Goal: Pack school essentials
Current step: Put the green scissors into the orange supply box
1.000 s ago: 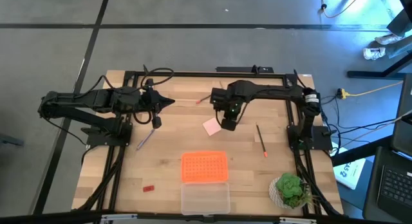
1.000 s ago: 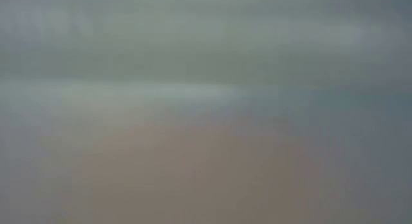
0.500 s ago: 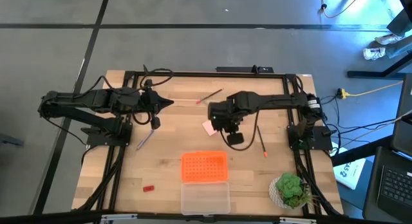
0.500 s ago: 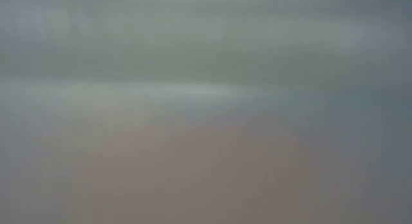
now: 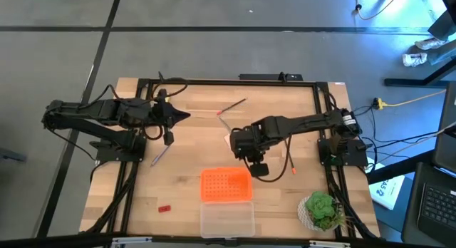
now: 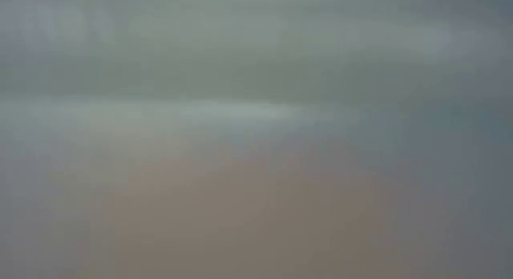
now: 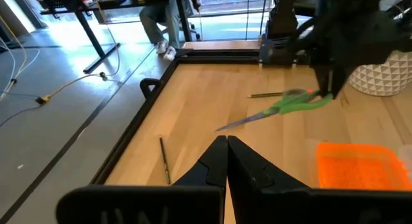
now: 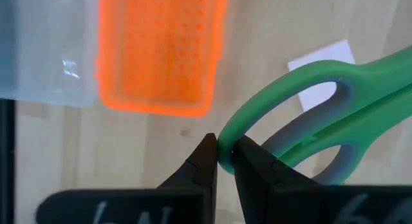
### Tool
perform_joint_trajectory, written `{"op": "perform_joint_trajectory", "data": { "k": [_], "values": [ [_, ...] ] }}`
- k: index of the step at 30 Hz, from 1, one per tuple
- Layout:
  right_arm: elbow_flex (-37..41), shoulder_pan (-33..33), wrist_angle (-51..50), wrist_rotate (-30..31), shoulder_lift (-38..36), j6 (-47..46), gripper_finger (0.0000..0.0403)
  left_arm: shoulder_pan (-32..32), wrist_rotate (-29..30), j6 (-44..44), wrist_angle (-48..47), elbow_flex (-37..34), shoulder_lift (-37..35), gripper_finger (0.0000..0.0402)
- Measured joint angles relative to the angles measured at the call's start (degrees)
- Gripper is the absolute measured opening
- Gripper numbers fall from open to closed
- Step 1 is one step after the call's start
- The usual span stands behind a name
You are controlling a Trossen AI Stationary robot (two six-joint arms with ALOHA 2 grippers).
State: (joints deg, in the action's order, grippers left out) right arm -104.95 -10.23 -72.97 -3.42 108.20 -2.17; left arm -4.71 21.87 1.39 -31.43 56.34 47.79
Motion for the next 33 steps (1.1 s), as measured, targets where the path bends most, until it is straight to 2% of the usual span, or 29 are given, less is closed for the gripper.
{"op": "perform_joint_trajectory", "data": {
  "k": [8, 16, 25, 33],
  "values": [
    [0.0, -4.7, 6.8, -6.8, 0.0, -2.8, 0.0040, 0.0, -0.1, 0.0, -1.2, 0.0, -1.1, 0.0000],
    [0.0, -9.7, 16.2, -6.8, 0.0, -3.8, 0.0042, -3.0, -6.6, 0.0, -1.2, 0.0, -1.1, 0.0000],
    [0.2, -14.2, 23.8, -6.8, 2.7, -3.2, 0.0043, -6.9, -6.6, -0.5, -1.9, 0.0, -1.0, 0.0000],
    [0.3, -16.7, 24.0, -7.0, 6.7, -4.9, 0.0043, -10.0, -6.5, -0.5, -2.5, 0.0, -1.0, 0.0000]
  ]
}}
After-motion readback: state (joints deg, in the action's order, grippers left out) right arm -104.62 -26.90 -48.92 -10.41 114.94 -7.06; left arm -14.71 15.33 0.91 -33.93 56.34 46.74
